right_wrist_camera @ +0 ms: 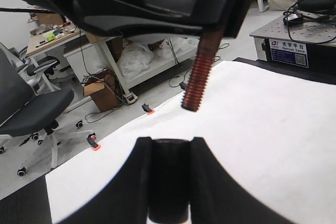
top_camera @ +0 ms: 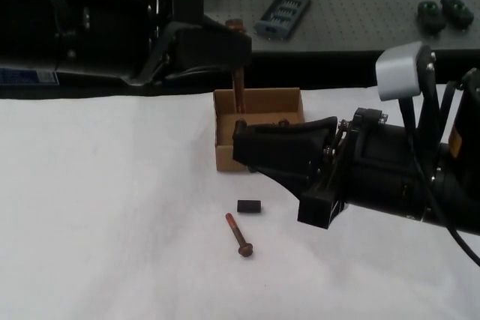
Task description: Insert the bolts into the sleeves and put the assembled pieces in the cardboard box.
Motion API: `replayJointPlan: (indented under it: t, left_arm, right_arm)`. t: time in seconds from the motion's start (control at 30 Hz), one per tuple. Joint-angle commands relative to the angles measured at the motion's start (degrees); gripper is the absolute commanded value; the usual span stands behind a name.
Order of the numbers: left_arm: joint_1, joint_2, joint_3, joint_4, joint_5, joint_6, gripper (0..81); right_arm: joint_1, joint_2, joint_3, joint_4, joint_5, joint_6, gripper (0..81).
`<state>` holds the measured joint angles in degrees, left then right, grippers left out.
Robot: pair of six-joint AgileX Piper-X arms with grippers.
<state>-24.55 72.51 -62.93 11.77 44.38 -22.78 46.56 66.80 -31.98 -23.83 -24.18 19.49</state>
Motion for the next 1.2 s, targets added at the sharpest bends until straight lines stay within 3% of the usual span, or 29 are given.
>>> replayJointPlan:
  t: [0.0, 0.6, 1.17]
  left_arm:
    - [0.05, -0.58, -0.35, -1.59, -0.17, 1.32, 0.6]
    - [-0.83, -0.58, -0.35, -5.50, -0.16, 0.82, 0.6]
    - [-0.83, -0.58, -0.35, -5.49, -0.16, 0.53, 0.6]
  right_arm:
    - [-0.07, -0.14, -0.34, -1.38, 0.26, 1.71, 1.8]
    - [-1.15, 2.78, -0.34, -10.33, 1.41, 9.31, 1.8]
    - [-1.40, 2.76, -0.34, -10.46, 3.06, 9.19, 1.8]
